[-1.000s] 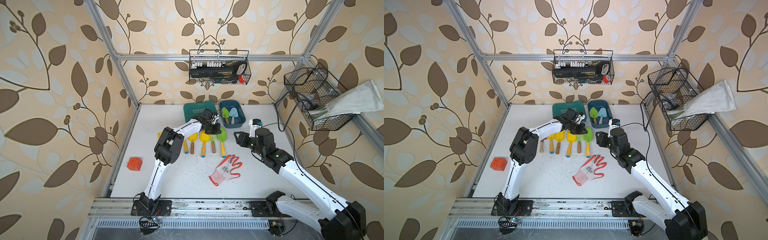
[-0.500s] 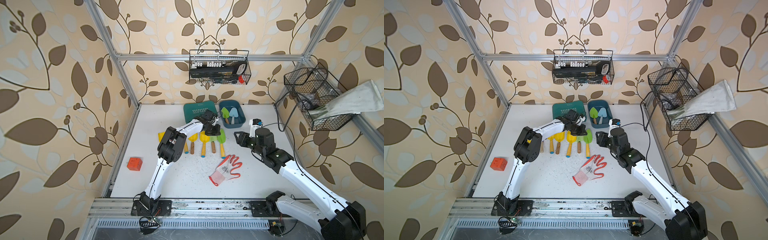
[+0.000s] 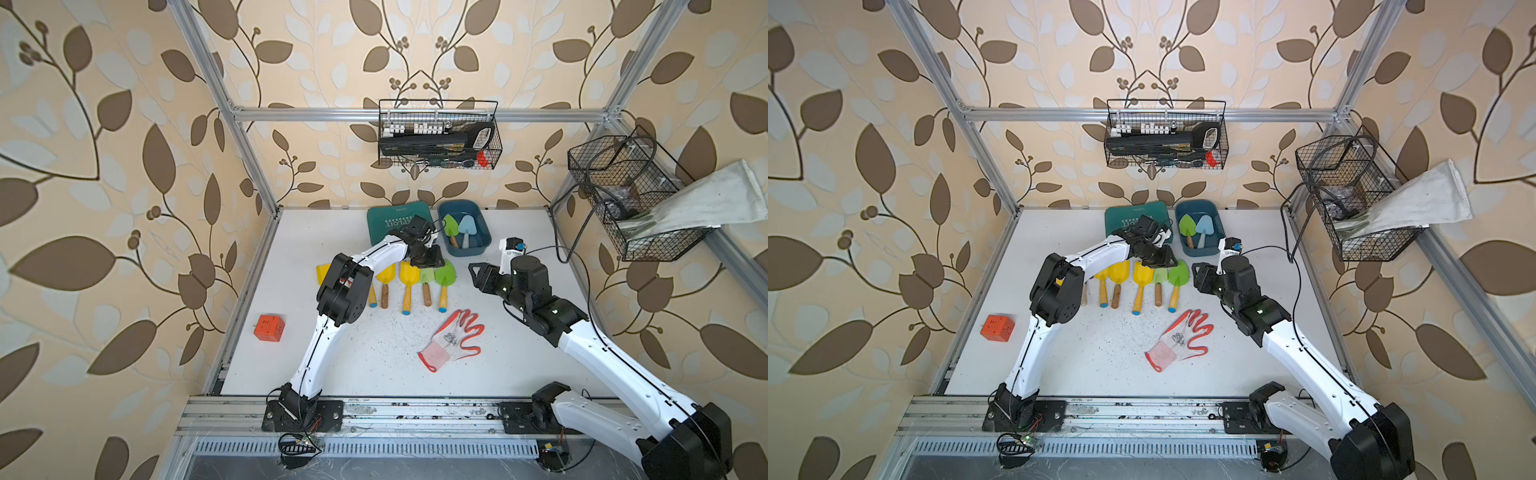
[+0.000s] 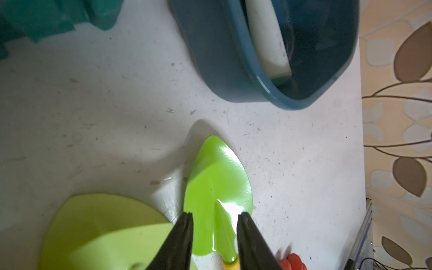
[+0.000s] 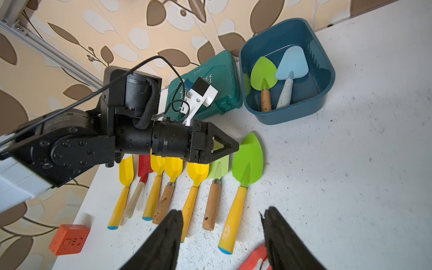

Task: Take the shovel out of the storage box
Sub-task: Place the shovel at the center of the board.

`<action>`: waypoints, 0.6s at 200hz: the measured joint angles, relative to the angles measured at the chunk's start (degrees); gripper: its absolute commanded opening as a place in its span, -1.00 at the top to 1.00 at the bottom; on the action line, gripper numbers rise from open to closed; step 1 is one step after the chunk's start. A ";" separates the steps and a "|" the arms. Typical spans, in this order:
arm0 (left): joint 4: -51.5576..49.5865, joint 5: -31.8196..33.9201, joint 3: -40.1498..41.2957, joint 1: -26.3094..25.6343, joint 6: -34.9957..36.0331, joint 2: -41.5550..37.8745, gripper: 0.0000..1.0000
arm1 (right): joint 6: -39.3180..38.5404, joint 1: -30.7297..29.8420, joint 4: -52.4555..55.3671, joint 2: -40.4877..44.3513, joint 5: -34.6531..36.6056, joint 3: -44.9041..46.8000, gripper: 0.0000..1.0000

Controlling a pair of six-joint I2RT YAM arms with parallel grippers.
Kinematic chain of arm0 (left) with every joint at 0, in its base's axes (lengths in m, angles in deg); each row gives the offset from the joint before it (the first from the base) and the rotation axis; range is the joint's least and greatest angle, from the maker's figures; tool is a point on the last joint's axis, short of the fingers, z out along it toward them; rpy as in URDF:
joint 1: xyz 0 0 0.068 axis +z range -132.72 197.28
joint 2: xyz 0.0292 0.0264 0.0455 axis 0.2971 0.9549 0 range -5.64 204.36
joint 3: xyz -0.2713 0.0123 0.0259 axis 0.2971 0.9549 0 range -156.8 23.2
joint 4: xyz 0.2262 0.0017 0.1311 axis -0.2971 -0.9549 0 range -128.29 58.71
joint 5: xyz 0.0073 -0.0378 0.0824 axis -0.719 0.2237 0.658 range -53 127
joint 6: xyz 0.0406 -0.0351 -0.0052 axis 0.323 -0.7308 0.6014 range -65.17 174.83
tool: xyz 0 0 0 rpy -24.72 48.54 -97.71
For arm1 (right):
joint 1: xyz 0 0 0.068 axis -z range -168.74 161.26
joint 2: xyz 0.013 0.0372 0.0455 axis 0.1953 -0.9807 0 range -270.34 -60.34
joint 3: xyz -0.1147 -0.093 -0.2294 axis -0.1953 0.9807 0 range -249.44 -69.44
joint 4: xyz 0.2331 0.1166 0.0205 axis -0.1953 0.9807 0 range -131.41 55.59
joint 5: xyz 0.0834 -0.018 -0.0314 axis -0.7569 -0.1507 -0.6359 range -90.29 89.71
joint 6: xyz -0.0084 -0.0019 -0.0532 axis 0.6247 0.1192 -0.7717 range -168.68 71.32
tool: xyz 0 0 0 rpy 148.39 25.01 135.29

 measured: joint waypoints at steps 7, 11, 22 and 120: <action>-0.17 0.00 -0.24 0.00 0.00 0.00 0.23 | 0.00 0.04 0.00 0.00 -0.02 0.00 -0.17; -0.22 0.00 -0.35 0.00 0.02 0.00 0.21 | 0.00 0.04 0.00 0.00 -0.02 0.00 -0.17; -0.26 0.00 -0.57 0.00 0.09 0.00 0.17 | 0.00 0.07 0.00 0.00 -0.02 0.00 -0.17; -0.74 3.56 12.90 0.00 4.66 -21.07 0.03 | -0.74 0.39 -0.11 -2.08 0.04 -0.02 -0.34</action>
